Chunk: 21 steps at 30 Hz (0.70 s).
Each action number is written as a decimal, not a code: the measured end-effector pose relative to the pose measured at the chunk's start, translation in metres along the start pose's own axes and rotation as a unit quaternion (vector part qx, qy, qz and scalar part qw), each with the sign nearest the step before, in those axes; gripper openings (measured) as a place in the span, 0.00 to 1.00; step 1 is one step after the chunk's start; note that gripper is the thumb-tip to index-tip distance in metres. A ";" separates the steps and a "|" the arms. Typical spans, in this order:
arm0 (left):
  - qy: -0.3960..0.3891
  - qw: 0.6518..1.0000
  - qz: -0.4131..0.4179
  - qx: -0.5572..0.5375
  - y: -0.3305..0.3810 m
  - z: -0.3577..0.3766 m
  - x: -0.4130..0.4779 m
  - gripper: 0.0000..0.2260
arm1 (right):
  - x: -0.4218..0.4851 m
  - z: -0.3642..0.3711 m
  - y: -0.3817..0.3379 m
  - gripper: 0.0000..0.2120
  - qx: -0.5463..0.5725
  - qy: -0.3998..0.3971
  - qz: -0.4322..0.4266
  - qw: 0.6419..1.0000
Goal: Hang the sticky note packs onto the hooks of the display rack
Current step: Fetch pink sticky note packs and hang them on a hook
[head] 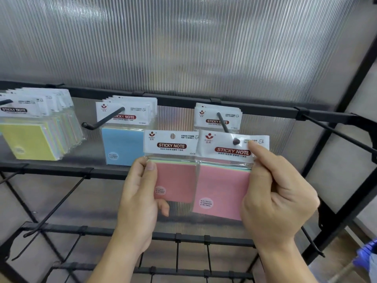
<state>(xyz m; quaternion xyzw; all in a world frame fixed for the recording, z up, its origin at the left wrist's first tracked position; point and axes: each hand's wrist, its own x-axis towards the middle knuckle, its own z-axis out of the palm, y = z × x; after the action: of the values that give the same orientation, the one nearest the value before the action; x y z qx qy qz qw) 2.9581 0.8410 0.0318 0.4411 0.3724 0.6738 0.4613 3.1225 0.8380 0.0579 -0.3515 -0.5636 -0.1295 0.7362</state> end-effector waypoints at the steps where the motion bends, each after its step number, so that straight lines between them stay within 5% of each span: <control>1: 0.003 1.000 0.002 0.002 0.000 -0.001 0.000 0.10 | 0.000 0.001 0.002 0.12 -0.008 -0.006 -0.002 1.000; 21: 0.003 1.000 0.005 -0.004 0.011 -0.004 0.006 0.10 | 0.015 0.053 0.066 0.18 -0.138 -0.085 0.020 0.987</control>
<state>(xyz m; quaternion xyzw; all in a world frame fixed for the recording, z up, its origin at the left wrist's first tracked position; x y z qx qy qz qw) 2.9499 0.8432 0.0417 0.4390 0.3688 0.6789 0.4587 3.1270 0.9242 0.0536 -0.4708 -0.5936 -0.1616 0.6324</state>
